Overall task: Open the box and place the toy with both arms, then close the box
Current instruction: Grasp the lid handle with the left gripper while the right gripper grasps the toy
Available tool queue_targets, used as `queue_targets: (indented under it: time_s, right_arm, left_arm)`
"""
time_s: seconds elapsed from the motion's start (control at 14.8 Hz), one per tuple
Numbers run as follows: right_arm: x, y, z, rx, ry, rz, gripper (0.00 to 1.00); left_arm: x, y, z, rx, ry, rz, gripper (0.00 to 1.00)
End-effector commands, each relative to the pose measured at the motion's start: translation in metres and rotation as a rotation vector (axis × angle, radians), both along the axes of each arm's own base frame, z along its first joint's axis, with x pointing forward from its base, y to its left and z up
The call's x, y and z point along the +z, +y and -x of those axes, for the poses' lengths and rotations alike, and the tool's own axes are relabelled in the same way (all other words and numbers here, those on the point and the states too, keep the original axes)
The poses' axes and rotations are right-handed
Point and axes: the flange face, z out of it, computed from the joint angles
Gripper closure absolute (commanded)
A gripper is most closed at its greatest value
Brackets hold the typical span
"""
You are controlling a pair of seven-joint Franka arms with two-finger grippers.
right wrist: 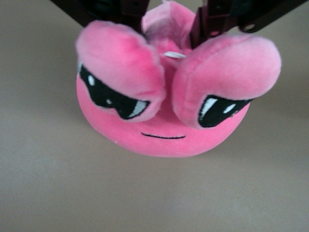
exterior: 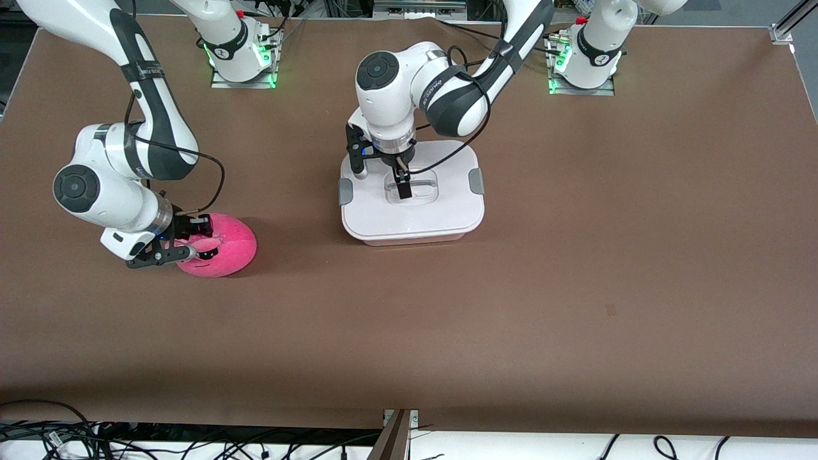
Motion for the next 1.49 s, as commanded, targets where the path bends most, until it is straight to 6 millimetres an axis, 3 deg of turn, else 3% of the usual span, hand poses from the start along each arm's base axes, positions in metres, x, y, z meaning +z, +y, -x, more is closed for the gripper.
queue_targets:
  time_s: [0.0,0.07,0.14,0.41,0.61,0.88,1.01,1.22,1.29,1.42]
  right_arm:
    - [0.005,-0.002,0.003,0.023,-0.002,0.005,0.93]
    - [0.005,-0.002,0.003,0.023,-0.002,0.005,1.0]
    - [0.007,-0.002,0.003,0.024,-0.004,0.005,1.0]
    - [0.011,-0.002,0.003,0.033,-0.007,0.005,1.0]
    - [0.021,-0.002,0.003,0.053,-0.009,0.004,1.0]
    - [0.053,-0.002,-0.004,0.081,0.001,0.008,1.0]
    - [0.087,0.001,-0.011,0.134,0.044,0.005,1.0]
    - [0.14,0.028,-0.019,0.235,0.085,-0.007,1.0]
    - [0.155,0.043,-0.019,0.324,0.084,-0.012,1.0]
    - [0.181,0.083,-0.018,0.559,0.078,-0.029,1.0]
  left_arm:
    - [0.009,0.001,0.001,-0.021,-0.017,-0.025,0.74]
    - [0.009,0.001,0.002,-0.028,-0.013,-0.028,0.9]
    - [0.01,0.002,0.001,-0.026,-0.014,-0.027,1.0]
    - [0.018,0.002,0.002,-0.026,-0.019,-0.02,1.0]
    - [0.038,0.003,0.0,-0.018,-0.022,-0.003,1.0]
    - [0.065,0.005,-0.005,-0.001,-0.014,0.0,1.0]
    - [0.082,0.013,-0.013,0.026,0.01,-0.006,1.0]
    - [0.102,0.075,-0.067,0.034,0.103,-0.01,1.0]
    - [0.112,0.103,-0.085,0.046,0.118,-0.005,1.0]
    - [0.113,0.175,-0.132,0.103,0.156,-0.007,1.0]
